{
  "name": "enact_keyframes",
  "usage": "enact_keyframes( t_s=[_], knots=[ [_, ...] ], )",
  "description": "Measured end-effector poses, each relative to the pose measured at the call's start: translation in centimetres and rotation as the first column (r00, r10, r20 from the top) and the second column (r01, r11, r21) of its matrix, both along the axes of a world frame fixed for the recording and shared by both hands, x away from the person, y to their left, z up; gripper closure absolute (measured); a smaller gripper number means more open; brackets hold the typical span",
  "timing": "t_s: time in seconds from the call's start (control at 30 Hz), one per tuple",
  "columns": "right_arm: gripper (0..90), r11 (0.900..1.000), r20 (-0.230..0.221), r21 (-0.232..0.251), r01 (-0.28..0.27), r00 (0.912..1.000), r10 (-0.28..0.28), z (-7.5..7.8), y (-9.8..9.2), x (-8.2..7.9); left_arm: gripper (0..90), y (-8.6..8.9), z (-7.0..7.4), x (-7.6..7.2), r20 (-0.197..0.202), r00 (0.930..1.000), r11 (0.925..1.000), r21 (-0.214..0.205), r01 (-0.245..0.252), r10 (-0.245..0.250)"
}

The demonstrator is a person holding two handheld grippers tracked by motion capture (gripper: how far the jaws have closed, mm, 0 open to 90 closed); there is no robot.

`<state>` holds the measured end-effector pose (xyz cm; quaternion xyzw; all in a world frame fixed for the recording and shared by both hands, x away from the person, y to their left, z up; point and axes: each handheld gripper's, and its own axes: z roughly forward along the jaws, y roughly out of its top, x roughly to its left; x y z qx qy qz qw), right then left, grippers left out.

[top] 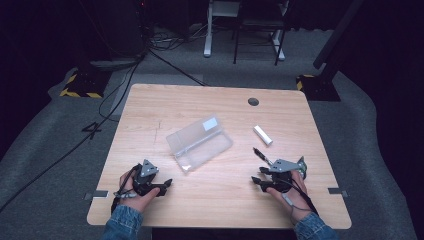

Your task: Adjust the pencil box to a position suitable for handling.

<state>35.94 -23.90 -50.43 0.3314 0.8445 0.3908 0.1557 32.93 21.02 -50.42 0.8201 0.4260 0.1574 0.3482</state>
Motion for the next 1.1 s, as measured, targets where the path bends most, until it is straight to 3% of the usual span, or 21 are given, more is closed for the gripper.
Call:
enact_keyframes(
  t_s=[0.17,0.3,0.53,0.6,0.7,0.77,0.83,0.87,1.1],
  knots=[
    [46.8,1.0,0.0,0.001,0.001,1.0,-0.001,0.0,0.0,0.0,24.8,0.3,0.0,0.3,-0.019,0.9998,0.9988,-0.047,-0.011,0.01],
    [46.6,1.0,0.0,0.002,0.001,1.0,-0.001,0.0,0.0,0.0,24.8,0.4,0.0,0.3,-0.019,0.9998,0.9986,-0.052,-0.01,0.009],
    [45.3,1.0,-0.002,-0.001,0.008,1.0,-0.008,0.0,0.0,0.1,24.5,0.0,0.0,0.3,0.005,0.9999,0.9997,0.019,0.012,-0.012],
    [45.7,0.9999,-0.002,0.0,0.012,0.9999,-0.012,0.0,0.1,0.1,24.4,0.1,0.0,0.5,0.002,1.0,0.9999,0.013,0.007,-0.007],
    [53.4,0.9998,-0.004,0.007,0.019,0.9998,-0.019,0.0,0.3,0.4,24.5,0.4,0.0,0.6,0.004,1.0,0.9999,0.016,-0.003,0.003],
    [55.0,0.9997,-0.026,0.015,0.02,0.9995,-0.02,0.3,0.6,0.7,24.5,0.6,0.0,0.6,0.005,0.9999,0.9998,0.015,-0.009,0.009],
    [59.5,0.9997,-0.034,0.024,0.008,0.9994,-0.007,1.0,1.0,1.4,24.5,1.0,0.0,0.5,0.004,0.9999,0.9998,0.014,-0.016,0.016],
    [60.5,1.0,-0.038,0.001,0.002,0.9993,-0.002,2.0,1.6,2.2,24.5,1.1,0.0,0.5,0.006,0.9999,0.9998,0.013,-0.016,0.016],
    [60.3,0.9999,-0.037,-0.008,-0.013,0.9993,0.012,5.1,3.7,5.0,24.5,1.4,0.0,0.3,0.005,0.9998,0.9996,0.017,-0.021,0.021]
  ],
)
